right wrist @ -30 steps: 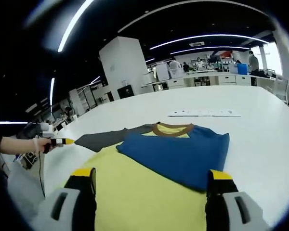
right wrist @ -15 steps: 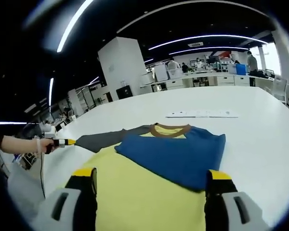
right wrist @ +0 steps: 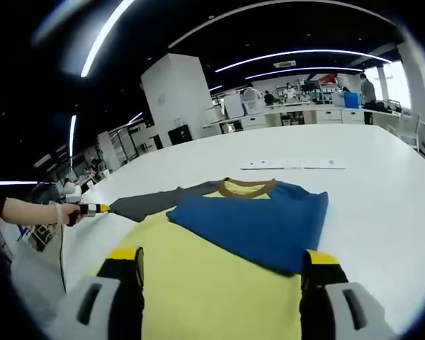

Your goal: Fold the garment on the visible template until the final outline fits inside the template.

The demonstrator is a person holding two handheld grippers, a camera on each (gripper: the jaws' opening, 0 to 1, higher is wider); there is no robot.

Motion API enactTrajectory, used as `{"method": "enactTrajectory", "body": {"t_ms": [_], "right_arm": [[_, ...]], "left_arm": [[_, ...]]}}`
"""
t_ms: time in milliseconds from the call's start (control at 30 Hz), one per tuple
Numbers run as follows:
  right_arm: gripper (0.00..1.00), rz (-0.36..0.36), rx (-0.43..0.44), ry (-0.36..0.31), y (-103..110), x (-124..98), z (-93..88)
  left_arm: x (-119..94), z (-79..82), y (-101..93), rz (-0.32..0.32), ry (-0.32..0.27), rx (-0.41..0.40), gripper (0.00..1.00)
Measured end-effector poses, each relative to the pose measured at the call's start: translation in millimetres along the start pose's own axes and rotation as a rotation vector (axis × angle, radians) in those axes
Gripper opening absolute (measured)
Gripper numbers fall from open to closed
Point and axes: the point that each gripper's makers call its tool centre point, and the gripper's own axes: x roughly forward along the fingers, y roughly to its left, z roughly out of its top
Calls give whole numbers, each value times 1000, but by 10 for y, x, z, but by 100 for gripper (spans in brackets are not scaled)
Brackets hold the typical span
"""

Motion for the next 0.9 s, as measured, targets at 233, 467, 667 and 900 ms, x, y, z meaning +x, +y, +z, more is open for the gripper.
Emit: {"method": "enactTrajectory", "body": {"t_ms": [233,467,667,900], "right_arm": [[91,-13,12,-6,-41,-66,-27],[91,-17,30,-24,-54,-97,-9],[91,-16,38,-33,-42,-128,-22],[90,-22,60,-58,-54,-214,-73]], "left_arm": [[-55,186,-37,-11,-69,9,0],[-91,433,-284,-82,-127,1,0],[-124,613,-791,-205,-167,15,0],[-71,767,-1395,-331,-189,18,0]]}}
